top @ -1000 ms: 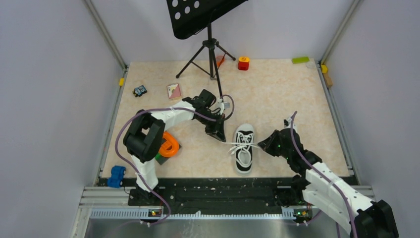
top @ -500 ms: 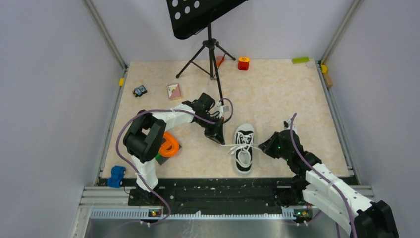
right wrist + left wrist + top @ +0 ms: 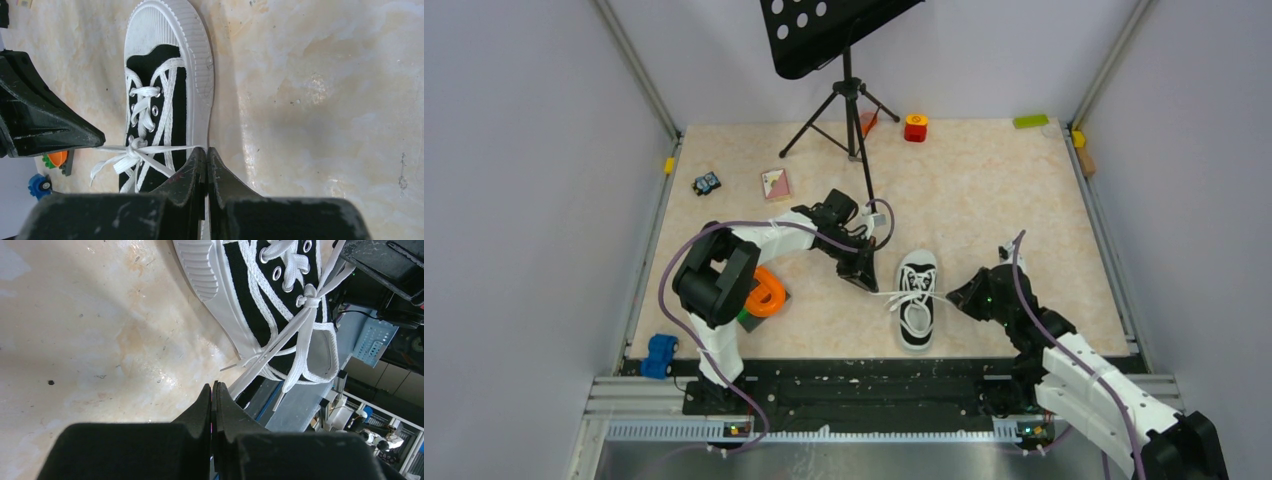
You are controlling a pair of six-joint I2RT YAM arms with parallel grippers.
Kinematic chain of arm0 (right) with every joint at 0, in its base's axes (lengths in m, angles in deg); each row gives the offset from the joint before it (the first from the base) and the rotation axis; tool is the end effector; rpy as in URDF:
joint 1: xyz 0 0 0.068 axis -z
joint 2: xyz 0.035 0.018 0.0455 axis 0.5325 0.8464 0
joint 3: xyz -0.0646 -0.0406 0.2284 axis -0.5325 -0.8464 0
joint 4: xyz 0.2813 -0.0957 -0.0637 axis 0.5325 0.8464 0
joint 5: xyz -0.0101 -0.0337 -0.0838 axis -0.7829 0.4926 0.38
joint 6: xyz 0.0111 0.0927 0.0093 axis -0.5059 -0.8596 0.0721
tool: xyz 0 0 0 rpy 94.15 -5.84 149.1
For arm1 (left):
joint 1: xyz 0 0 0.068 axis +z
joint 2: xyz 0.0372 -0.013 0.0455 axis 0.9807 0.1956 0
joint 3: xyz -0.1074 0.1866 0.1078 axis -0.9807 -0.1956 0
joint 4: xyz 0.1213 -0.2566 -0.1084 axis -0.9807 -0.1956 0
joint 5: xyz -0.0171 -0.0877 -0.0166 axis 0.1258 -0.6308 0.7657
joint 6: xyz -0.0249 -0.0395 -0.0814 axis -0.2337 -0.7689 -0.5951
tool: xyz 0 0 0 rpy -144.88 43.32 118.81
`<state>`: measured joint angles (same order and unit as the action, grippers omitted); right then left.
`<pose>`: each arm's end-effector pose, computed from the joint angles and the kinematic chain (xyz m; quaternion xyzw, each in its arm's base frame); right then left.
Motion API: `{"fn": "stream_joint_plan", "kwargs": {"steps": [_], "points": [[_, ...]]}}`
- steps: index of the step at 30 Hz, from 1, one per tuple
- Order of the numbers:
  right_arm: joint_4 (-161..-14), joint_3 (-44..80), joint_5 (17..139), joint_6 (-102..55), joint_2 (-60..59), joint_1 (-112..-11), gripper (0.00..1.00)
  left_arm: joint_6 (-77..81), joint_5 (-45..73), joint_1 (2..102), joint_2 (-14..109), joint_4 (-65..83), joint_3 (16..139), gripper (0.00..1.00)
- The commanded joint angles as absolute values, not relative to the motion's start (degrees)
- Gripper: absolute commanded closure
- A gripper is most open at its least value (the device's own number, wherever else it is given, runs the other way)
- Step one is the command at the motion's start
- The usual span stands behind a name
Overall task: Tie the shoes
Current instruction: Tie the shoelace on the shoe.
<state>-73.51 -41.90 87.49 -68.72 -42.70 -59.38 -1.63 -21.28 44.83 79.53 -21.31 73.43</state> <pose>0.2287 0.1143 0.1017 0.2016 0.8759 0.2681 0.3469 0.3020 -0.2732 0.0717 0.2185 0.8870 -0.4066 0.0135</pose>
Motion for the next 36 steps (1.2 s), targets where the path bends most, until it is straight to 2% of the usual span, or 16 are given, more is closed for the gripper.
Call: {"fn": "stream_joint_plan", "kwargs": {"steps": [1, 2, 3, 4, 5, 7, 9, 10, 12, 23, 29, 36], "points": [[-71.58, -41.96, 90.27, -66.90, -42.93, -58.46, 1.00, -1.27, -18.39, 45.76, 77.73, -22.76, 73.11, 1.00], [-71.83, -41.18, 89.90, -66.26, -42.99, -58.46, 1.00, -1.40, -18.36, 45.72, 77.63, -22.58, 73.58, 1.00], [-71.88, -40.26, 89.54, -65.42, -42.96, -58.46, 0.94, -1.49, -18.49, 45.80, 77.42, -22.44, 74.05, 1.00], [-71.43, -39.15, 89.44, -64.75, -42.92, -58.46, 0.75, -1.55, -18.90, 45.70, 77.31, -22.42, 74.83, 1.00], [-70.38, -37.70, 89.53, -64.10, -42.84, -58.41, 0.59, -1.59, -18.96, 45.68, 77.06, -22.42, 75.56, 0.94], [-67.75, -34.18, 90.69, -62.49, -42.89, -58.46, 0.43, -1.68, -19.11, 45.67, 76.54, -22.87, 77.49, 0.73], [-64.30, -30.21, 92.81, -60.83, -43.12, -58.46, 0.33, -1.48, -18.64, 45.67, 75.74, -23.74, 80.22, 0.57], [-62.53, -28.04, 93.95, -59.92, -43.24, -58.43, 0.31, -1.24, -18.18, 45.59, 75.42, -24.54, 81.54, 0.52], [-58.96, -23.73, 96.59, -57.38, -43.28, -58.46, 0.03, -0.71, -16.85, 45.62, 74.66, -26.98, 84.58, 0.47], [-37.26, -2.06, 116.47, -48.13, -36.90, -58.45, 0.01, 0.55, -2.12, 45.84, 60.64, -35.95, 89.29, 0.39], [-35.88, -0.99, 117.45, -46.19, -37.63, -58.46, 0.01, -1.06, 13.28, 46.66, 46.97, -35.64, 80.86, 0.26], [-38.47, -3.41, 116.15, -47.30, -37.73, -58.46, 0.01, -6.18, 21.20, 49.48, 35.80, -31.19, 69.69, 0.12]]}}
